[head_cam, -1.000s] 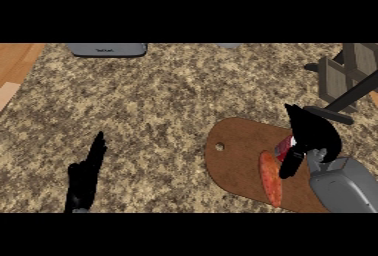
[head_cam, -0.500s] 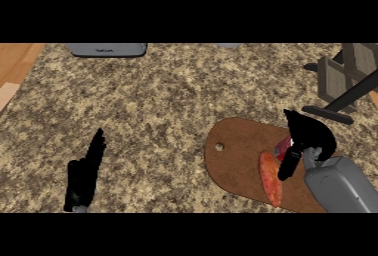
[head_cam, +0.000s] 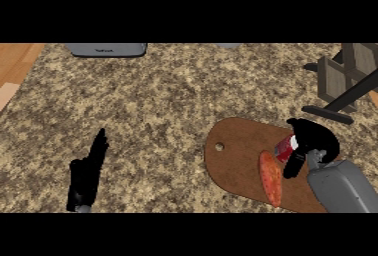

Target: Pick the can from the cutting board and place it in the tiered basket

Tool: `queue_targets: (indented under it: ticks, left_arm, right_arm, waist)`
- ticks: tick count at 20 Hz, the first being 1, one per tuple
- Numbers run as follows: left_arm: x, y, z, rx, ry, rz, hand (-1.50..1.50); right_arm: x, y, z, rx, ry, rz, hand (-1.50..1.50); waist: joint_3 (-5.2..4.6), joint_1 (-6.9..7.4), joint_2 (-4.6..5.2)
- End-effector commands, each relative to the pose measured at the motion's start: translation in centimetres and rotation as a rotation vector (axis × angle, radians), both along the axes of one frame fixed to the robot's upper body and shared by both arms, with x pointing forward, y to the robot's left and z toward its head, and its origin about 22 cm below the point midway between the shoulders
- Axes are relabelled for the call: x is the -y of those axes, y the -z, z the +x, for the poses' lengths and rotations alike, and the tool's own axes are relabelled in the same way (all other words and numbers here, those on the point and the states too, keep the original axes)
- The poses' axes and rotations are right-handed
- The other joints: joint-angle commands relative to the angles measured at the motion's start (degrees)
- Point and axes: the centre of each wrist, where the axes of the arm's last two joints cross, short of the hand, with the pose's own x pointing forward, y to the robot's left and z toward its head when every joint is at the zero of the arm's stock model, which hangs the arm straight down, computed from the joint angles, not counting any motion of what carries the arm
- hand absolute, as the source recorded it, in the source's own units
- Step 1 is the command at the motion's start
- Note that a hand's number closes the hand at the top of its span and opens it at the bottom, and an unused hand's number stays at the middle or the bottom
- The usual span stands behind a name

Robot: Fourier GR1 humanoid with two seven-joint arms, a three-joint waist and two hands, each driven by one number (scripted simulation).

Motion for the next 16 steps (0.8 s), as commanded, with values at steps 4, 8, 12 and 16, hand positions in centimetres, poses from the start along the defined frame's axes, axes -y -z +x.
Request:
queue_targets:
  ticks: [4, 8, 12, 16]
  left_arm:
    - [-0.5, 1.3, -0.2, -0.02, 0.004, 0.001, 0.0]
    - [-0.8, 1.0, -0.3, -0.007, -0.007, -0.01, 0.0]
    - [0.3, -0.4, -1.0, -0.011, -0.001, 0.004, 0.0]
    - [-1.2, 1.0, -0.9, -0.001, -0.058, 0.008, 0.0]
  right_arm:
    - [1.4, 1.8, -0.2, -0.026, -0.006, -0.034, 1.5]
    - [-1.2, 3.6, 1.6, 0.0, -0.078, -0.038, 1.5]
    - [4.1, 1.8, -0.6, 0.053, -0.179, -0.095, 1.5]
    - [15.9, -7.1, -1.0, 0.175, -0.256, -0.018, 1.5]
  waist:
    - [0.01, -0.02, 0.04]
    - [0.02, 0.31, 0.12]
    - [0.04, -0.09, -0.07]
    - [0.14, -3.26, -0.23]
